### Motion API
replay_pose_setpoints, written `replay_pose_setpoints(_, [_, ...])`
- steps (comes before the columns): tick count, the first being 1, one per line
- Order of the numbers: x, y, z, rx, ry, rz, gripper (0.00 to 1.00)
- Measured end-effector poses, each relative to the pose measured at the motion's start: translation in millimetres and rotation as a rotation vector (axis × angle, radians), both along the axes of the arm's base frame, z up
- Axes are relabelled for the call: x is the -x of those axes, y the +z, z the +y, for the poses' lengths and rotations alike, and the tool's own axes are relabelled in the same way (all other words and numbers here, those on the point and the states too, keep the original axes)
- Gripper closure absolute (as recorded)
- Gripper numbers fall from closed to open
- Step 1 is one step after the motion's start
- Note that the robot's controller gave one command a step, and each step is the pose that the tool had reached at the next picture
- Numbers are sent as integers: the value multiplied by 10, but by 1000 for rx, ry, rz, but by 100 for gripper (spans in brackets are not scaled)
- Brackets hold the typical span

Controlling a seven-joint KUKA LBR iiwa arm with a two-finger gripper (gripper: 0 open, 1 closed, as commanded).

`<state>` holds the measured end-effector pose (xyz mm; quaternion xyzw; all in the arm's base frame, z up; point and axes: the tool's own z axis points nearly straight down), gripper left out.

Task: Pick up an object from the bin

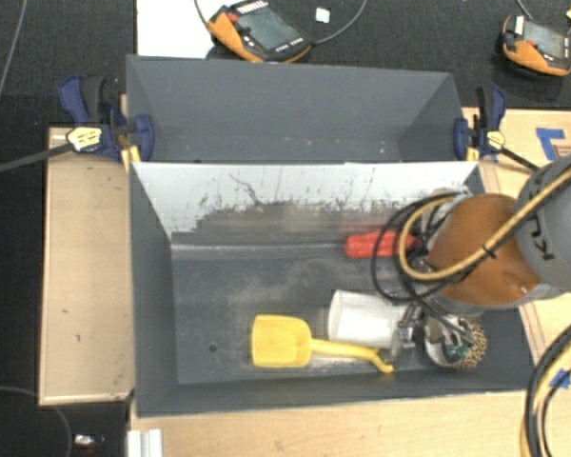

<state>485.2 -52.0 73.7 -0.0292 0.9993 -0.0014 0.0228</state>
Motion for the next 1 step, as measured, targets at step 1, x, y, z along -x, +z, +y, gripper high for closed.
replay_pose_setpoints(1, [0,1,1,0,2,0,100])
